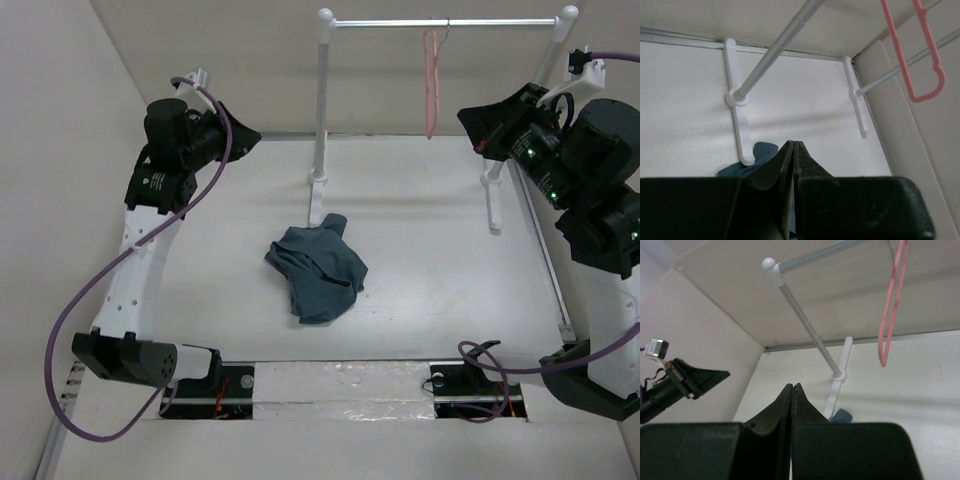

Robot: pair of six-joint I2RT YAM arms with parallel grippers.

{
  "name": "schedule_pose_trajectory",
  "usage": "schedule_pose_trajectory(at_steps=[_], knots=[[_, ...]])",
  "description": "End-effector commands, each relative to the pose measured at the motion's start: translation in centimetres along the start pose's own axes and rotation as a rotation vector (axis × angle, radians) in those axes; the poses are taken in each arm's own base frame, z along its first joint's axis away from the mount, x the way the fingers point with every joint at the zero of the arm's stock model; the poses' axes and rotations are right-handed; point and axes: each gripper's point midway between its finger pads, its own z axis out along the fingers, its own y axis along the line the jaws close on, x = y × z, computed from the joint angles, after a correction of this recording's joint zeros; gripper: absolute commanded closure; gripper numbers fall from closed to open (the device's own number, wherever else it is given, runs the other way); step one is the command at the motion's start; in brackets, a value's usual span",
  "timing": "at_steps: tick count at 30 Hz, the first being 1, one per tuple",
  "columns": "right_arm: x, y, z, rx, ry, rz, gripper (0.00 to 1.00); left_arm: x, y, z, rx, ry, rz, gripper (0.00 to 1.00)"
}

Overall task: Place the t-shirt on the hanger
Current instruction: Pick up the T-shirt from the center of the board.

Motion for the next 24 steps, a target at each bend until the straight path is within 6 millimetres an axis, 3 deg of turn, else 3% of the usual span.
schedule_pose_trajectory(at_steps=[1, 2, 3, 4, 6, 7, 8, 9, 10, 12, 13, 15, 16, 17, 18, 19, 22, 24], knots=[[2.4, 1.0, 2.4, -0.045, 0.117, 0.010, 1.00, -2.2, -2.5, 0.5, -0.042, -0.059, 0.150, 1.00], [4.3, 1.5, 2.9, -0.063, 0.184, 0.014, 1.00, -1.5, -2.4, 1.1, -0.096, -0.045, 0.217, 1.00], [7.7, 3.2, 3.6, -0.126, 0.295, 0.013, 1.00, 0.6, -2.1, 1.6, -0.169, 0.005, 0.239, 1.00], [8.8, 2.7, 4.0, -0.110, 0.322, 0.011, 1.00, 1.8, -1.5, 1.5, -0.199, 0.032, 0.241, 1.00], [12.6, 4.5, 4.1, -0.167, 0.409, -0.015, 1.00, 3.5, -0.7, 1.0, -0.206, 0.031, 0.189, 1.00], [15.8, 4.3, 4.3, -0.166, 0.481, -0.027, 1.00, 6.2, 1.0, -0.3, -0.231, 0.063, 0.162, 1.00], [16.8, 5.0, 4.4, -0.195, 0.492, -0.026, 1.00, 7.5, 1.7, -0.8, -0.242, 0.077, 0.143, 0.98], [18.3, 6.1, 3.9, -0.243, 0.526, -0.031, 1.00, 8.9, 3.2, -1.4, -0.293, 0.094, 0.107, 0.92], [21.7, 5.3, 4.0, -0.232, 0.587, -0.041, 1.00, 12.1, 5.3, -1.8, -0.345, 0.162, 0.085, 0.83], [23.8, 5.6, 4.6, -0.269, 0.601, -0.036, 1.00, 14.4, 6.5, -3.4, -0.379, 0.199, 0.047, 0.78], [24.9, 5.4, 4.7, -0.283, 0.620, -0.041, 0.98, 16.3, 8.0, -4.0, -0.415, 0.230, 0.000, 0.70], [28.6, 4.4, 5.6, -0.267, 0.654, -0.057, 0.69, 17.4, 7.9, -5.1, -0.382, 0.241, -0.057, 0.58], [29.7, 4.1, 5.9, -0.282, 0.666, -0.080, 0.61, 19.0, 8.6, -5.4, -0.392, 0.273, -0.079, 0.52], [31.0, 4.2, 6.2, -0.298, 0.674, -0.094, 0.49, 19.5, 8.9, -5.7, -0.401, 0.273, -0.110, 0.50], [31.9, 3.9, 6.7, -0.292, 0.682, -0.109, 0.44, 20.0, 9.2, -5.7, -0.409, 0.280, -0.122, 0.49], [34.1, 3.7, 7.1, -0.301, 0.723, -0.151, 0.42, 21.3, 9.9, -5.7, -0.425, 0.308, -0.134, 0.48], [37.6, 3.7, 8.3, -0.292, 0.767, -0.242, 0.45, 23.1, 10.7, -5.2, -0.435, 0.339, -0.174, 0.45], [38.9, 3.8, 9.1, -0.288, 0.768, -0.263, 0.49, 23.3, 10.9, -4.6, -0.422, 0.325, -0.185, 0.44]])
